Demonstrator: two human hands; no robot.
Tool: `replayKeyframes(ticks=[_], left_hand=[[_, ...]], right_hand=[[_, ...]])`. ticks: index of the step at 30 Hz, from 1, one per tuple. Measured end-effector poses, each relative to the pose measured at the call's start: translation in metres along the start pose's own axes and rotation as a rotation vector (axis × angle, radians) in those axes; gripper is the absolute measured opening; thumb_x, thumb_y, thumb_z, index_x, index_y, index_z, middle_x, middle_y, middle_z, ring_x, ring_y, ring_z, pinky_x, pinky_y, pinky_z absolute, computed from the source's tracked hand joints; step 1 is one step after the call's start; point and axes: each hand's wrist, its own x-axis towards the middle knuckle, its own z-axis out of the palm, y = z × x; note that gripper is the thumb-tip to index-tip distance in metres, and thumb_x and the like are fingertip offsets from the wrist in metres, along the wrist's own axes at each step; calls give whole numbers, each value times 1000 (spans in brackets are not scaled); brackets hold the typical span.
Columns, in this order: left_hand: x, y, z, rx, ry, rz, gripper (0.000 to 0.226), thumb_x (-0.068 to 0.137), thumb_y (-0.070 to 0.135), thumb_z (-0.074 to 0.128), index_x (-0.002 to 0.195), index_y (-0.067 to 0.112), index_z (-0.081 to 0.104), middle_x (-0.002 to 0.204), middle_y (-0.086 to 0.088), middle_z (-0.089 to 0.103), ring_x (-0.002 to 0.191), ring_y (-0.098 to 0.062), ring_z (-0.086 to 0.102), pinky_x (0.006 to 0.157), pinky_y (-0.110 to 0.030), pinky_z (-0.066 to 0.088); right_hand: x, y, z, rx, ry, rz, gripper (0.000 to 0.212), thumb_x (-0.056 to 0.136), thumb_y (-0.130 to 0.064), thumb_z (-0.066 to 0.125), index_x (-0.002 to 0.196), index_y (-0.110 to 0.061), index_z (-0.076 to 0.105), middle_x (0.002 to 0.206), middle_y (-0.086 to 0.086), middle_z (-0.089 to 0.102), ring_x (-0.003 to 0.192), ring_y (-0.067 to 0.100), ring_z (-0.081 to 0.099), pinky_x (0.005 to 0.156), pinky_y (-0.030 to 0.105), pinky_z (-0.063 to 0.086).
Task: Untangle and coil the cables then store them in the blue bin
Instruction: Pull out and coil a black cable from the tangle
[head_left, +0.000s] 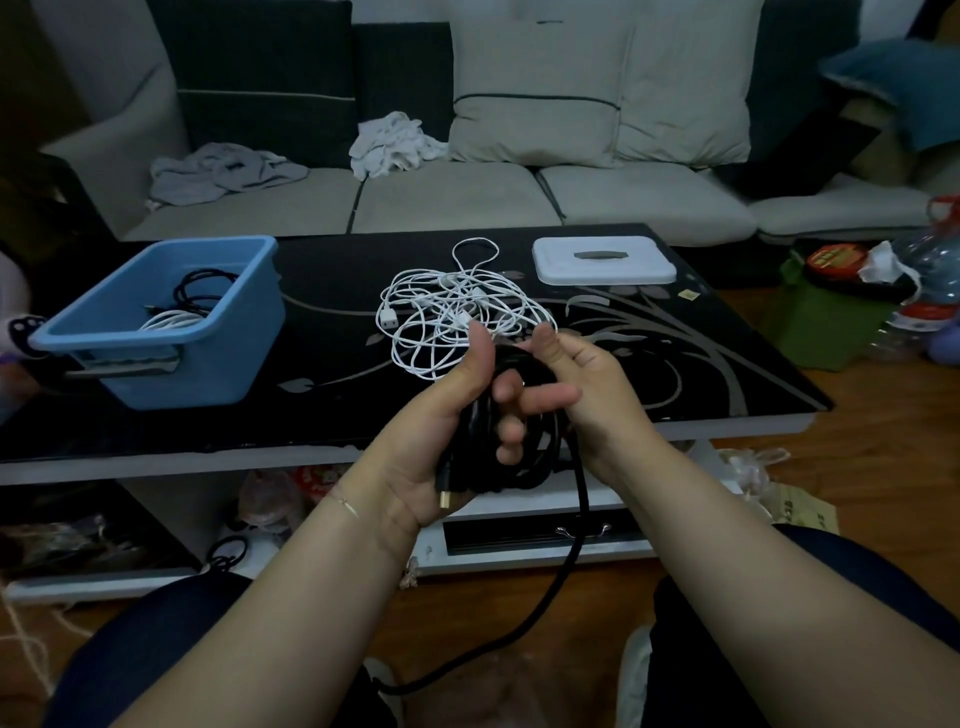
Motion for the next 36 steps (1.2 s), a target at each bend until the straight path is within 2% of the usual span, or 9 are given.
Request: replayKeyframes(ticks=[5,9,13,18,21,24,30,33,36], left_hand=[[7,-5,1,-198,-18,15,57,45,50,90,79,10,65,54,8,47,36,-1,43,41,-16,42],[9,-8,4,-133,-16,31,44,50,35,94,77,13,66,55,6,47,44,-5,50,48,-18,46],[9,-7,12,-64,168,15,25,78,32,69,64,16,56,48,5,45,42,-8,50,43,-17,43],[13,-3,13,-174,215,107,20,80,29,55,85,10,59,66,2,68,30,-2,38,36,-13,35],[15,12,1,-334,251,208,39,84,34,54,110,7,63,83,2,75,31,-3,41,38,-11,37],[16,21,-12,-412,317,274,53,90,40,53,131,8,54,92,3,75,36,-3,46,42,-8,38],[19,33,-21,-414,495,423,39,95,42,51,116,10,59,100,3,74,37,-2,47,43,-8,38],[15,42,-27,-429,592,513,29,96,42,51,98,14,59,100,3,74,39,-1,47,44,-8,38],[12,44,-29,-374,653,548,29,96,44,51,93,16,60,101,5,73,42,-1,48,47,-8,38]], right_hand=[[7,6,7,-209,209,-57,95,51,-88,62,74,4,54,77,41,55,66,30,51,61,62,46],[9,9,8,-295,379,-152,84,69,-79,55,65,4,45,60,19,50,57,24,44,54,55,45],[11,16,8,-284,405,-73,95,54,-92,50,68,2,48,62,29,51,54,27,43,51,55,45],[11,20,5,-236,282,20,65,86,-62,52,78,2,61,68,10,59,63,21,55,62,38,44],[1,29,11,-417,216,9,42,101,-36,39,68,-16,54,55,-1,51,42,5,44,50,25,32],[-14,33,24,-475,6,55,25,103,-19,35,86,-17,53,52,-3,47,37,4,39,43,21,32],[-38,19,36,35,-156,364,10,101,-14,43,103,-8,52,61,5,56,51,16,56,56,29,54],[-43,22,36,-72,-253,385,19,101,-14,45,119,-10,51,71,6,63,60,14,58,67,32,56],[-44,23,33,-390,-392,377,45,102,-19,43,141,-36,29,76,5,62,69,15,61,69,33,56]])
